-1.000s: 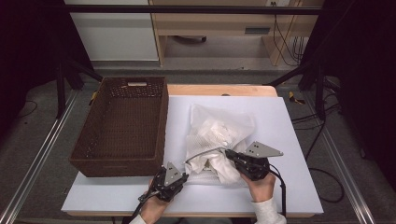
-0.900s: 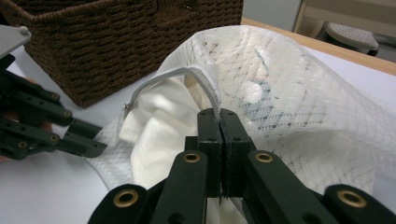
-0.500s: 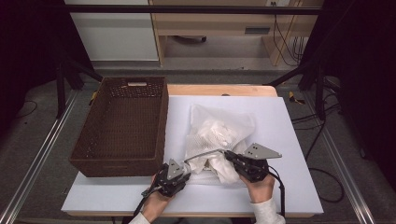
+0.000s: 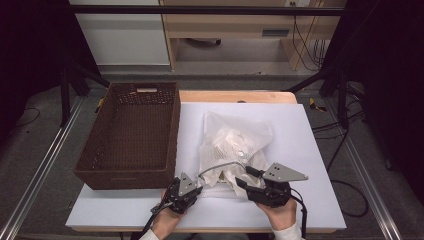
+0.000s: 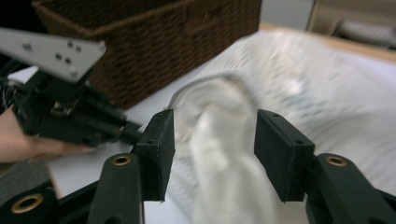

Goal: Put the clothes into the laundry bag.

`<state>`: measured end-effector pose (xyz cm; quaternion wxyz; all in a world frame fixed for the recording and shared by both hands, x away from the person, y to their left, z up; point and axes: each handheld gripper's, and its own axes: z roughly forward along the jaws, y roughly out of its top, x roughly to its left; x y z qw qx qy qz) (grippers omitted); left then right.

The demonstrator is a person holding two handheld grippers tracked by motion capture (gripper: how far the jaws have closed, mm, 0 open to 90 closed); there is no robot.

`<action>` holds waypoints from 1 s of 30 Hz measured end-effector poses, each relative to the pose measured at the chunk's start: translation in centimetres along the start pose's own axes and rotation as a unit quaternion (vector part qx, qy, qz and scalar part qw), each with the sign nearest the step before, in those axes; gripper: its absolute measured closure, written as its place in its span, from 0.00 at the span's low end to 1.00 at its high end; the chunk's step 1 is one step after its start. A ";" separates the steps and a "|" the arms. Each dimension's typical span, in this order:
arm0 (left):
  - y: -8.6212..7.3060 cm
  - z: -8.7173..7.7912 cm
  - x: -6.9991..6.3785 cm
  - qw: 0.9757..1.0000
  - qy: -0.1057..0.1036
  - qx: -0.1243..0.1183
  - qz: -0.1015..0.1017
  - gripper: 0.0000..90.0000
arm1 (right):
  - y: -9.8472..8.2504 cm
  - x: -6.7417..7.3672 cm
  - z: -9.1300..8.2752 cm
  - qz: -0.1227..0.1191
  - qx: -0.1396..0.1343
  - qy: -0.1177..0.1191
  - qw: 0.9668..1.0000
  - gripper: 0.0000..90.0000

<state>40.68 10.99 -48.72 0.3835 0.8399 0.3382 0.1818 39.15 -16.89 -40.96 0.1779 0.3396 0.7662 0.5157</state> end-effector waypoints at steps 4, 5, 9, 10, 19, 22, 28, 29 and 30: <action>0.0 0.0 -0.2 1.000 0.005 0.000 0.007 0.97 | -1.7 0.4 2.5 0.006 0.050 -0.010 0.999 0.55; 0.0 0.0 -0.1 1.000 0.003 -0.001 0.004 0.97 | -2.1 0.3 3.1 0.010 0.054 -0.015 0.998 0.56; 0.0 0.0 -0.1 1.000 0.006 0.000 0.007 0.97 | -3.0 -0.3 5.3 0.008 0.076 -0.037 0.996 0.72; 0.0 0.0 -0.2 1.000 0.007 0.000 0.009 0.97 | -3.1 -0.4 5.8 0.003 0.076 -0.039 0.996 0.78; -0.2 -0.9 -0.5 1.000 -0.003 0.001 0.012 0.98 | -2.3 -1.9 9.2 -0.005 0.091 -0.113 0.989 0.94; -0.6 -1.0 -0.4 1.000 -0.008 0.003 0.013 0.98 | -2.3 -3.0 9.8 0.003 0.080 -0.165 0.983 0.94; -0.7 -0.9 -0.3 1.000 -0.012 -0.001 0.010 0.97 | -2.2 -3.5 9.1 0.022 0.074 -0.131 0.988 0.77; -0.7 -0.9 -0.3 1.000 -0.012 -0.002 0.009 0.97 | -2.1 -3.1 8.6 0.021 0.066 -0.123 0.990 0.73; -0.7 -0.9 -0.3 1.000 -0.011 -0.001 0.010 0.97 | -2.0 -2.8 8.2 0.020 0.065 -0.118 0.991 0.69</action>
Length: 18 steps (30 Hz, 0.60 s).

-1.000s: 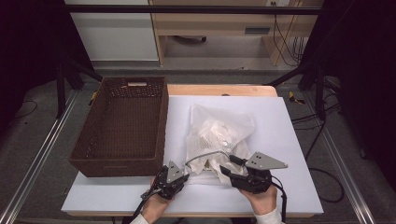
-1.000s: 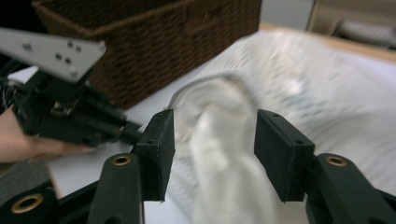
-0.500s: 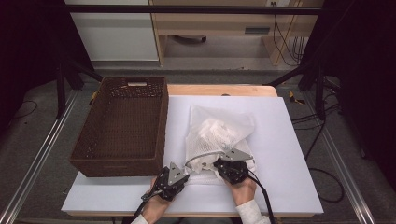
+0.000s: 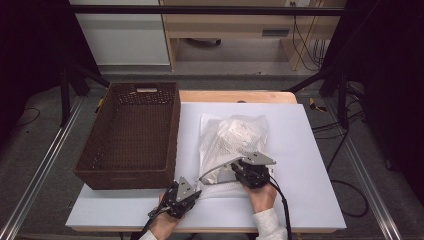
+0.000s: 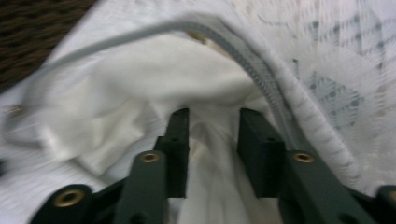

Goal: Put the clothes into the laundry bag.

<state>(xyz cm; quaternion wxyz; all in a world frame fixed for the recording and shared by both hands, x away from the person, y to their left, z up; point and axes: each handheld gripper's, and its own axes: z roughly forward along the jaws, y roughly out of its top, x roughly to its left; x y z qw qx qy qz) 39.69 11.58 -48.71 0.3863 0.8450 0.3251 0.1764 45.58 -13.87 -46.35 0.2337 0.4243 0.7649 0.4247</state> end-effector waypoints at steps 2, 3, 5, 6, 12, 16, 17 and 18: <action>0.0 0.0 0.0 1.000 0.001 0.000 0.000 0.97 | 0.1 0.7 -1.3 -0.011 -0.013 0.012 1.000 0.63; 0.0 0.0 0.0 1.000 0.001 0.000 0.000 0.97 | 0.1 0.9 -1.6 -0.012 -0.018 0.019 1.000 0.61; 0.0 0.0 0.0 1.000 0.002 -0.001 -0.002 0.97 | 0.0 1.8 -2.2 -0.019 -0.027 0.041 0.999 0.58; 0.0 0.0 0.0 1.000 0.002 -0.002 -0.003 0.97 | 0.1 2.3 -2.2 -0.021 -0.026 0.049 0.998 0.59; 0.0 0.0 -0.1 1.000 0.005 -0.001 0.000 0.97 | -0.2 5.3 1.2 -0.046 0.022 0.082 0.995 0.75; 0.1 0.0 -0.1 1.000 0.004 -0.001 -0.005 0.97 | -0.6 5.6 3.7 -0.048 0.049 0.058 0.996 0.90; 0.1 0.0 -0.1 1.000 0.003 0.000 -0.005 0.97 | -0.4 5.2 4.1 -0.032 0.046 0.045 0.997 0.93; 0.1 0.0 -0.1 1.000 0.002 0.001 -0.003 0.97 | -0.3 5.0 4.2 -0.024 0.044 0.029 0.998 0.96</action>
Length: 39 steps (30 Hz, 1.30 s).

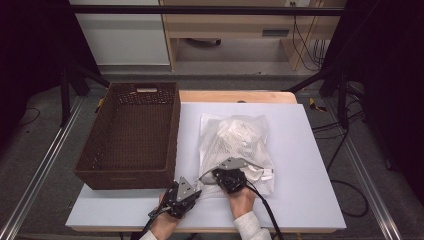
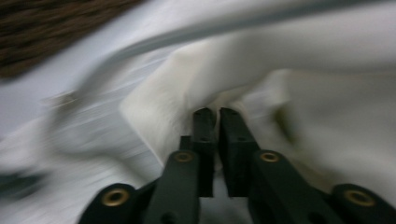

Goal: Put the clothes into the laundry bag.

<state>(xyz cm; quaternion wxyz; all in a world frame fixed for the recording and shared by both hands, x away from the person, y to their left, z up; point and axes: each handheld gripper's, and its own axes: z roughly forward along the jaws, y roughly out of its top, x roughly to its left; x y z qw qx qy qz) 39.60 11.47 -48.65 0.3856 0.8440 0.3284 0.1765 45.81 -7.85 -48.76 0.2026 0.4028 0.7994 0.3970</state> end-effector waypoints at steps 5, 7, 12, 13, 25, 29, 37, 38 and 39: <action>0.0 0.0 -0.1 1.000 -0.002 0.000 0.004 0.97 | 0.4 -2.1 0.3 0.034 -0.001 -0.048 0.998 1.00; 0.0 0.0 0.0 1.000 -0.004 -0.001 0.002 0.97 | 0.2 -1.8 0.0 0.021 -0.003 -0.034 0.999 0.89; 0.0 0.1 -0.1 1.000 -0.001 -0.003 0.003 0.97 | 0.1 -1.3 -4.3 -0.009 -0.039 0.008 0.999 0.68; 0.0 0.1 0.0 1.000 -0.001 -0.003 0.002 0.97 | -0.1 -1.5 -5.1 -0.012 -0.045 0.007 0.999 0.66; 0.2 0.1 0.0 1.000 -0.004 0.003 -0.003 0.97 | -3.3 -5.3 -6.2 0.010 0.003 -0.049 0.999 0.81; 0.4 0.1 -0.2 1.000 -0.008 0.005 0.001 0.98 | -1.6 -4.9 -4.3 0.000 0.011 -0.054 0.998 0.95; 0.3 -0.2 0.0 1.000 -0.014 0.018 0.009 0.98 | -0.2 -6.5 -1.8 0.046 0.002 -0.081 0.996 0.97; 0.3 -0.3 0.1 1.000 -0.015 0.019 0.009 0.98 | -0.2 -6.9 -1.8 0.049 0.001 -0.100 0.994 0.97; 0.2 -0.3 0.2 1.000 -0.016 0.018 0.007 0.98 | -0.3 -7.2 -1.8 0.049 -0.001 -0.113 0.992 0.97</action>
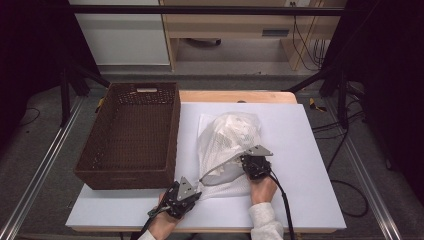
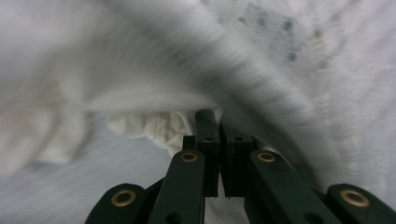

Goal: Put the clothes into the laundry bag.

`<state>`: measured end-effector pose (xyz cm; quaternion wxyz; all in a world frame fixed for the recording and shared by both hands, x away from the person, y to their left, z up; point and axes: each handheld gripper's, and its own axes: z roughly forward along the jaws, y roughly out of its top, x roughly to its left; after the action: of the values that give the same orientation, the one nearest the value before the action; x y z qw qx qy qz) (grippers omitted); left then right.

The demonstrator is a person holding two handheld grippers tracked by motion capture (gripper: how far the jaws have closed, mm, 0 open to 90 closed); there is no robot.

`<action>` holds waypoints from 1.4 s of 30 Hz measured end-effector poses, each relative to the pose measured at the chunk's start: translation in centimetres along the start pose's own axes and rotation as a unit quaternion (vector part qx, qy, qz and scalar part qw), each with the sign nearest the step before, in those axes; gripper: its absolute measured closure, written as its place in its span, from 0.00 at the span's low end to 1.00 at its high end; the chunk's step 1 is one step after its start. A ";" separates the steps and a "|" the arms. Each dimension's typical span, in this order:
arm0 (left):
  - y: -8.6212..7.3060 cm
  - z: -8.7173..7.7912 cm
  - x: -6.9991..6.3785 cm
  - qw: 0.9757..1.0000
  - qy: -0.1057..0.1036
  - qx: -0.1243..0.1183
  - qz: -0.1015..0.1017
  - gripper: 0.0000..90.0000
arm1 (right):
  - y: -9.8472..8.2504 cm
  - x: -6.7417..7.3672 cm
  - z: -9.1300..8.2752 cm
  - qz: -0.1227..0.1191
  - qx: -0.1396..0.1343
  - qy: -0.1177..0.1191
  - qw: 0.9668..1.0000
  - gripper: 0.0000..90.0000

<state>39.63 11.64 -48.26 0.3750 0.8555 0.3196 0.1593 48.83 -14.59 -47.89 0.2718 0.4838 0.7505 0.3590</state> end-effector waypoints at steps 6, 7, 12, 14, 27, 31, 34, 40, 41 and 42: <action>-0.1 0.1 0.1 1.000 -0.001 -0.005 -0.004 0.98 | -0.5 -0.7 -1.9 0.007 -0.017 0.045 0.999 0.81; -0.1 0.1 0.1 1.000 -0.001 -0.006 -0.004 0.98 | -0.7 -0.7 -2.8 0.005 -0.026 0.058 0.998 0.77; 0.0 0.2 0.1 1.000 0.000 -0.007 -0.006 0.97 | -2.1 -1.9 -7.2 -0.016 -0.063 0.042 0.997 0.60; 0.0 0.3 0.2 1.000 0.001 -0.008 -0.007 0.97 | -2.3 -2.4 -7.6 -0.014 -0.068 0.011 0.998 0.50; -0.1 0.4 0.2 1.000 -0.001 -0.012 -0.011 0.97 | -2.5 -3.4 -4.4 -0.016 -0.009 -0.011 1.000 0.74; -0.1 0.4 0.2 1.000 0.000 -0.013 -0.012 0.97 | -2.9 -4.2 -5.6 -0.012 -0.010 0.000 1.000 1.00; -0.1 0.4 0.2 1.000 0.000 -0.013 -0.012 0.97 | -3.2 -4.5 -6.8 -0.009 -0.016 0.011 1.000 1.00; -0.1 0.3 0.3 1.000 -0.001 -0.015 -0.018 0.97 | -4.4 -4.3 -8.8 -0.014 0.005 0.052 0.999 1.00; -0.1 0.3 0.3 1.000 0.000 -0.015 -0.018 0.97 | -4.6 -4.3 -9.0 -0.010 0.016 0.059 0.998 1.00; -0.1 0.3 0.4 1.000 -0.001 -0.015 -0.019 0.97 | -5.1 -4.2 -9.2 -0.013 0.025 0.060 0.998 1.00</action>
<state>39.98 11.79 -48.55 0.3908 0.8438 0.3331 0.1562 40.83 -22.40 -46.26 0.2182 0.4585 0.7803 0.3652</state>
